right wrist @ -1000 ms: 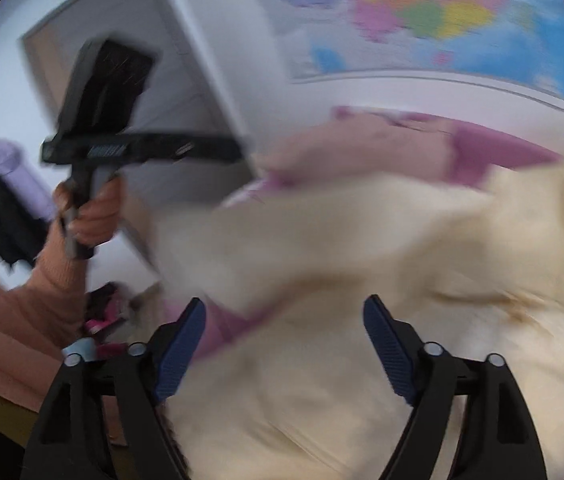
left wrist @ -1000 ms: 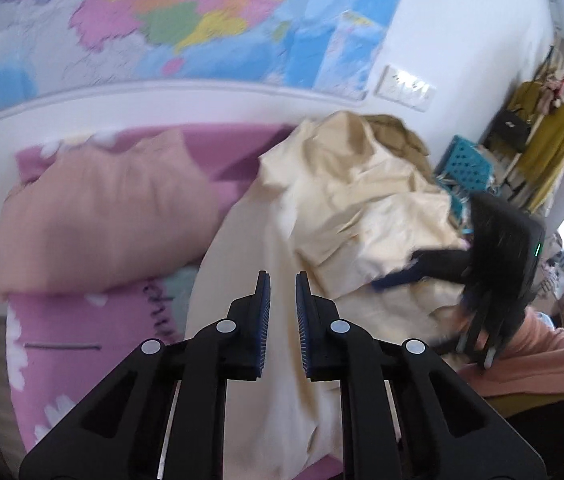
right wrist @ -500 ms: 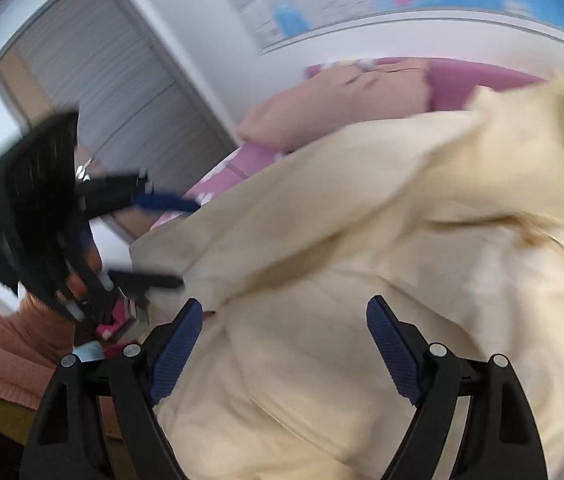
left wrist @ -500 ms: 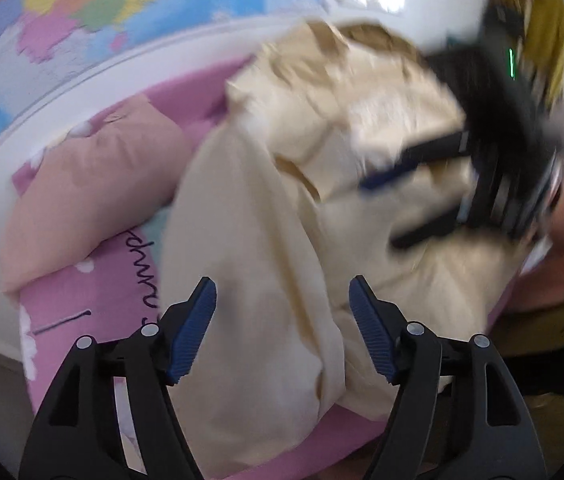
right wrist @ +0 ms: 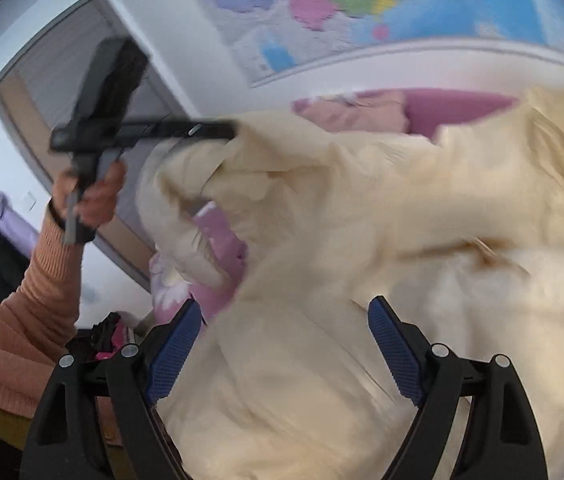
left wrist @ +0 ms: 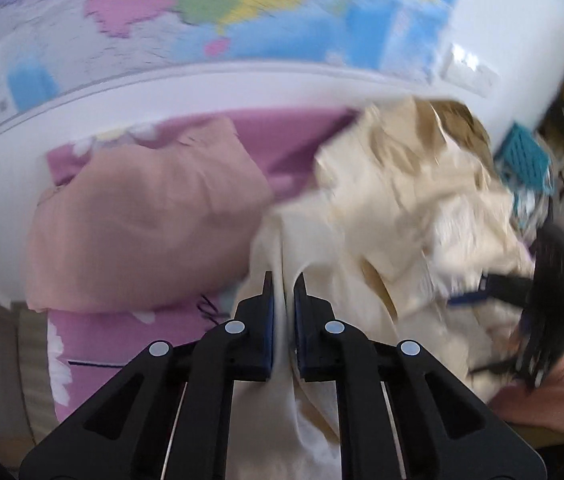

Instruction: Fold large clothes

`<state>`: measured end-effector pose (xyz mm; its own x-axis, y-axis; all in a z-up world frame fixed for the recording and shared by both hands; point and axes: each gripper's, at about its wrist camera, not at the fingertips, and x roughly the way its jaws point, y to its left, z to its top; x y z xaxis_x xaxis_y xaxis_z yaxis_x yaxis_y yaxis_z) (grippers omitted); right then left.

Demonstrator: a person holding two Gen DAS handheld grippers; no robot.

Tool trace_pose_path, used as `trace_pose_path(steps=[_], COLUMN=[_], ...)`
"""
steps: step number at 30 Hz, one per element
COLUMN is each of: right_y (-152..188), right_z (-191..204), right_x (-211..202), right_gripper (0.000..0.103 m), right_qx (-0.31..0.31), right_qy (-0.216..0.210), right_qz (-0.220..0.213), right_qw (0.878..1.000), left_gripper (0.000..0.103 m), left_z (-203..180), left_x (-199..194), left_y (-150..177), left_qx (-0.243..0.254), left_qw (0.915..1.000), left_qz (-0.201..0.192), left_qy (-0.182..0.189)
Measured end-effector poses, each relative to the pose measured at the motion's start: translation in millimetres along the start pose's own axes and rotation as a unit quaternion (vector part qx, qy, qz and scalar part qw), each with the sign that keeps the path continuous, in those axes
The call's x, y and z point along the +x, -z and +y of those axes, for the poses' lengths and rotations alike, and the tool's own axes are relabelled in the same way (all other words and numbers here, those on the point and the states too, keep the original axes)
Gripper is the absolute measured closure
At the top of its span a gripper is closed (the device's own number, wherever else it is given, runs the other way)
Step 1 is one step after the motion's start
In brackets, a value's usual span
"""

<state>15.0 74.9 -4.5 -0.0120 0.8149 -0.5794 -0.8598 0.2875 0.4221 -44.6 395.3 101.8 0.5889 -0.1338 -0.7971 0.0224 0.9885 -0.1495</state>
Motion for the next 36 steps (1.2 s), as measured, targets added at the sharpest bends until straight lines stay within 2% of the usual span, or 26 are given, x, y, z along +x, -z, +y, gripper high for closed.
trace_pose_path(steps=[5, 8, 12, 13, 14, 15, 17, 18, 20, 21, 22, 24, 25, 28, 30, 31, 32, 33, 35, 36], right_y=[-15.5, -22.7, -34.4, -36.3, -37.1, -37.7, -35.3, -34.3, -35.0, -36.3, -38.3, -41.7, -42.8, -37.2, -26.4, -14.6, -7.3, 3.5, 31.0, 42.5], right_z=[41.1, 61.3, 84.8, 88.1, 89.7, 89.1, 89.7, 91.6, 86.9, 81.7, 73.4, 57.0, 50.4, 16.5, -10.9, -31.7, -46.7, -65.0, -95.0, -107.6], right_x=[53.1, 90.8, 131.3, 138.2, 142.5, 145.2, 122.6, 105.0, 57.3, 31.3, -5.9, -59.6, -76.1, -126.6, -135.1, -138.5, -136.0, -138.5, -134.8, -136.4], right_gripper=[0.019, 0.019, 0.02, 0.031, 0.064, 0.084, 0.095, 0.095, 0.096, 0.097, 0.097, 0.098, 0.098, 0.097, 0.094, 0.086, 0.077, 0.072, 0.038, 0.034], right_qx=[-0.055, -0.062, -0.069, -0.07, -0.07, -0.062, -0.069, -0.087, -0.103, -0.106, -0.108, -0.104, -0.104, -0.093, -0.076, -0.055, -0.042, -0.029, 0.01, 0.031], right_qy=[-0.05, -0.083, -0.077, -0.073, -0.077, -0.091, -0.118, -0.117, -0.116, -0.113, -0.097, -0.057, -0.037, 0.07, 0.117, 0.161, 0.182, 0.191, 0.215, 0.217], right_qz=[0.015, 0.038, 0.03, 0.022, 0.026, 0.043, 0.043, 0.038, 0.025, 0.013, -0.005, -0.028, -0.03, -0.003, 0.033, 0.057, 0.08, 0.104, 0.142, 0.144], right_qw=[0.997, 0.994, 0.994, 0.995, 0.994, 0.993, 0.99, 0.989, 0.988, 0.988, 0.989, 0.993, 0.993, 0.993, 0.99, 0.984, 0.979, 0.976, 0.966, 0.965], left_gripper=[0.093, 0.093, 0.093, 0.093, 0.092, 0.088, 0.081, 0.075, 0.056, 0.042, 0.035, 0.027, 0.024, 0.023, 0.023, 0.023, 0.023, 0.023, 0.023, 0.023], left_z=[9.6, 9.0, 8.5, 7.7, 7.0, 7.7, 11.2, 13.5, 13.1, 11.9, 8.6, 0.2, -5.1, -24.3, -43.8, -52.8, -61.8, -68.8, -88.1, -94.3], left_x=[9.7, 15.3, 18.8, 19.0, 18.4, 18.0, 10.1, 2.5, -14.7, -21.7, -33.1, -47.0, -49.6, -38.4, -14.2, -1.5, 10.4, 20.5, 45.7, 55.7], left_y=[0.2, 3.9, 1.5, 0.7, 0.2, -0.2, -1.0, -1.5, -1.2, -0.9, -0.1, 1.1, 1.7, 6.3, 17.4, 23.7, 30.3, 36.7, 53.0, 59.4], left_qx=[-0.027, -0.038, -0.045, -0.045, -0.045, -0.046, -0.056, -0.06, -0.054, -0.051, -0.043, -0.026, -0.017, 0.012, 0.041, 0.057, 0.073, 0.087, 0.127, 0.138], left_qw=[0.9994, 0.9988, 0.9982, 0.9981, 0.998, 0.9979, 0.9972, 0.9963, 0.9936, 0.9917, 0.9881, 0.9824, 0.9812, 0.9829, 0.9847, 0.9856, 0.9864, 0.987, 0.9861, 0.9851], left_qz=[0.016, 0.017, 0.02, 0.022, 0.024, 0.026, 0.019, 0.008, -0.019, -0.032, -0.052, -0.074, -0.081, -0.079, -0.059, -0.048, -0.037, -0.028, -0.009, 0.002], left_qy=[0.015, 0.027, 0.033, 0.037, 0.037, 0.037, 0.046, 0.061, 0.097, 0.114, 0.138, 0.17, 0.174, 0.166, 0.158, 0.152, 0.142, 0.132, 0.106, 0.103])
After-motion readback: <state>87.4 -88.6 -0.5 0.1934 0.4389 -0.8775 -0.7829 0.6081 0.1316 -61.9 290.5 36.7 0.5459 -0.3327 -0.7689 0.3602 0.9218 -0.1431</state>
